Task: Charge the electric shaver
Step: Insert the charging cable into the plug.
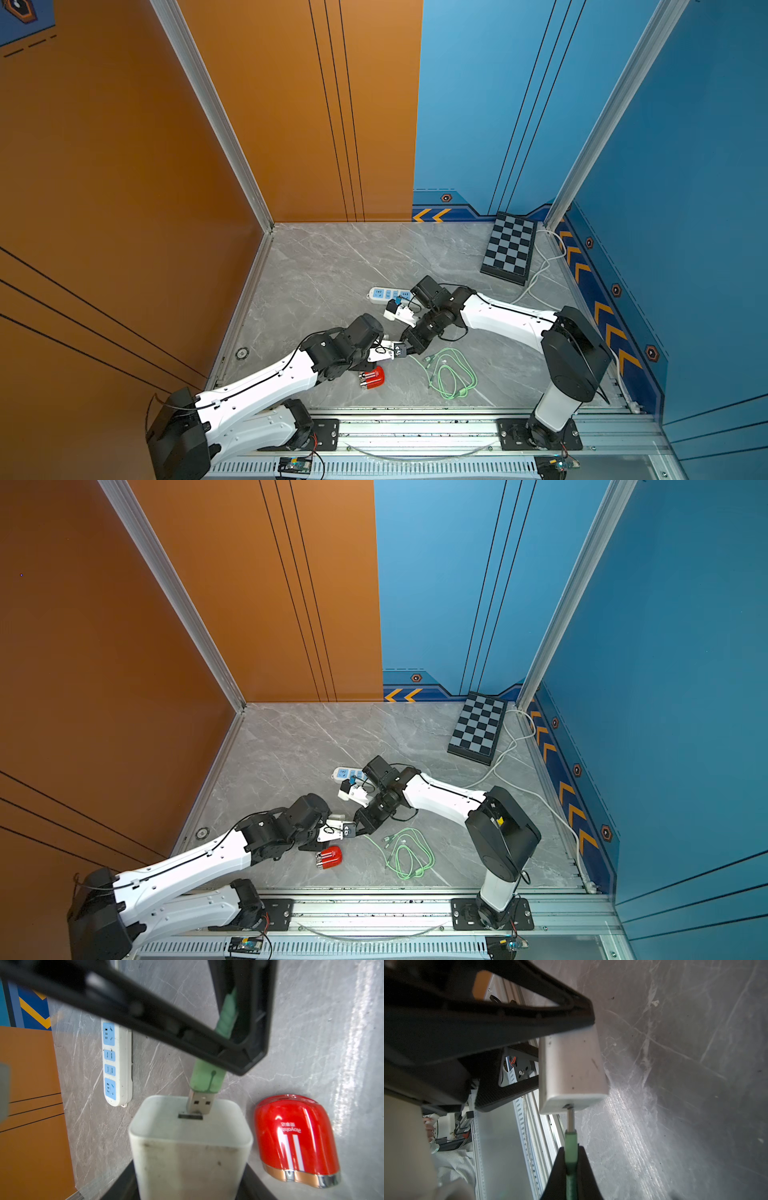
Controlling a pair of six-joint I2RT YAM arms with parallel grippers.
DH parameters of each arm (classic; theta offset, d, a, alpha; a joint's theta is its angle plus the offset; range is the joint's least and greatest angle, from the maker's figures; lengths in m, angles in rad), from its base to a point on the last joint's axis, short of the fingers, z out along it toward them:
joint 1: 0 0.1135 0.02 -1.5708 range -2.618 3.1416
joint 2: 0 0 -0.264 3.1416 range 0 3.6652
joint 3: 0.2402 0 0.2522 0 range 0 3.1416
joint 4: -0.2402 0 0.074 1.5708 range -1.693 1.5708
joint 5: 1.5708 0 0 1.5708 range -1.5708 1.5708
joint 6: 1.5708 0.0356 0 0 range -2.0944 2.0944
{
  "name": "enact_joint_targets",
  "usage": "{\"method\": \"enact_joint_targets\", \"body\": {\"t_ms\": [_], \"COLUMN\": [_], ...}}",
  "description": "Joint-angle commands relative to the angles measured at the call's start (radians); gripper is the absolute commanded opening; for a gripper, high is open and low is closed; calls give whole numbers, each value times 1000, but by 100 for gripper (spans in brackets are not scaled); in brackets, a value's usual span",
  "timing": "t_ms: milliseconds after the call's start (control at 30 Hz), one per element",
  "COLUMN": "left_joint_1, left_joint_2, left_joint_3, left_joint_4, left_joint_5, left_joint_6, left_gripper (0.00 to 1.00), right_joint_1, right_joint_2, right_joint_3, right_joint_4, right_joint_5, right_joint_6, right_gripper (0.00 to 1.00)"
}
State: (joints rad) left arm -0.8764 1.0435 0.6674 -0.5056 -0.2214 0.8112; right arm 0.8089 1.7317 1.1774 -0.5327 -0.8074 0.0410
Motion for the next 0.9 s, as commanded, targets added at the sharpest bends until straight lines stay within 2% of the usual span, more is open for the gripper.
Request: {"method": "enact_joint_targets", "body": {"t_ms": [0,433,867], "left_joint_1": [-26,-69,-70], "left_joint_2": [-5,8,6], "left_joint_3": [-10,-5,-8], "left_joint_4": [16,15,25], "left_joint_5": [16,1,-12], "left_joint_6": [11,28,16], "left_gripper": [0,0,0], "right_joint_1": [6,5,19], "right_joint_2": [-20,-11,-4], "right_joint_3": [36,38,49], "right_joint_4": [0,-4,-6], "right_joint_5": [-19,-23,-22], "right_joint_6": [-2,-6,-3], "right_gripper": [0,0,0]}}
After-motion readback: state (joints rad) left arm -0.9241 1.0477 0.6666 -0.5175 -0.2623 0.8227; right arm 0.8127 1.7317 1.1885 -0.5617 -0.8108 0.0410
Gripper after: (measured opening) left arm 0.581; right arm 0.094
